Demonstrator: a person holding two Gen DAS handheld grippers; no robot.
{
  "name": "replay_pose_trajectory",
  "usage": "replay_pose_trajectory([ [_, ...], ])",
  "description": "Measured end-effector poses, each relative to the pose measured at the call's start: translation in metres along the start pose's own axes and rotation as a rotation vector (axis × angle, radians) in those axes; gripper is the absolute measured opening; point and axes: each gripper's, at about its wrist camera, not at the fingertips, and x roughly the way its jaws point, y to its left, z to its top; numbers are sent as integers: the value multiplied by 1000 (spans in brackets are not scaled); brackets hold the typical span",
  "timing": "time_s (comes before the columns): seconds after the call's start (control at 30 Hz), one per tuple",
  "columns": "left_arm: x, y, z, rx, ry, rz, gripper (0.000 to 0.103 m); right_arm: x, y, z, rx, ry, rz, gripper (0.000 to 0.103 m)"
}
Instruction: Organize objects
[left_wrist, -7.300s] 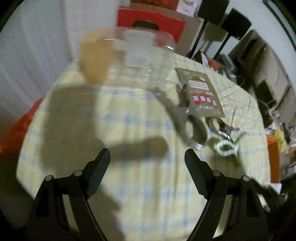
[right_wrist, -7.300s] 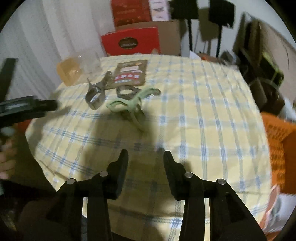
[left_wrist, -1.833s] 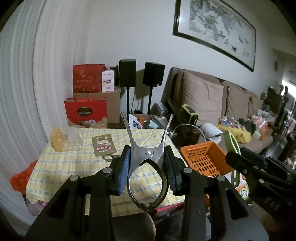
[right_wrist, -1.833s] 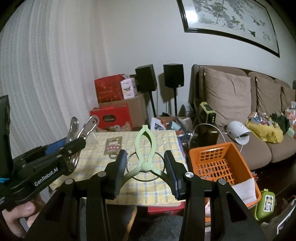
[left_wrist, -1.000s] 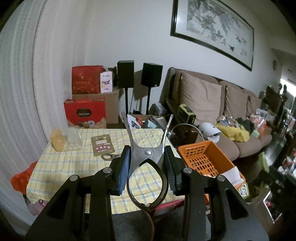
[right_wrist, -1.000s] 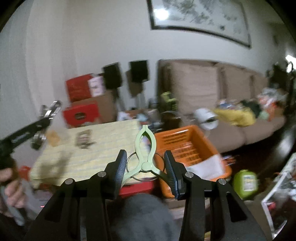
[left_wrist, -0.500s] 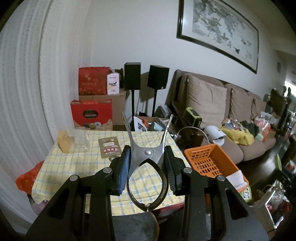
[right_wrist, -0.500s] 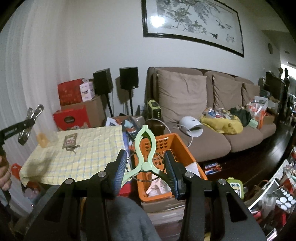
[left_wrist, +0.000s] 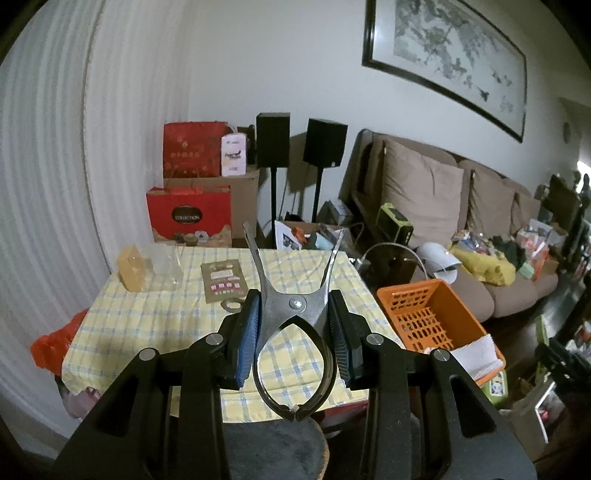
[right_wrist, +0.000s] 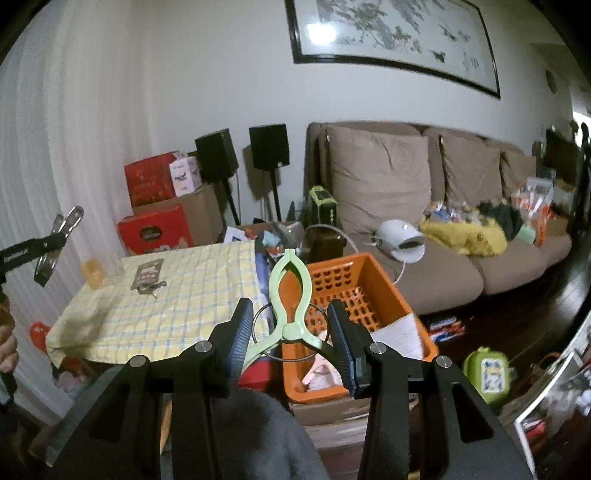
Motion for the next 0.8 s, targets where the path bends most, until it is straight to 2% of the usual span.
replay_pose_trajectory([
  [0.13, 5, -11, -4, 26, 7, -5, 34, 9, 5, -6, -35, 6, 2, 42],
  [0.27, 10, -17, -8, 41, 7, -2, 34, 18, 13, -14, -168, -24, -36, 42],
  [0.33, 14, -16, -10, 40, 18, 6, 34, 25, 11, -21, -196, -21, -23, 42],
  [0.53, 24, -4, -15, 12, 36, 36, 34, 45, 8, -32, -198, 20, -3, 42],
  [0.7, 32, 3, -19, 7, 46, 53, 34, 45, 15, -19, -203, -4, 4, 42],
  [0.8, 38, 6, -21, 14, 61, 61, 34, 50, 18, -8, -180, -26, 42, 42],
])
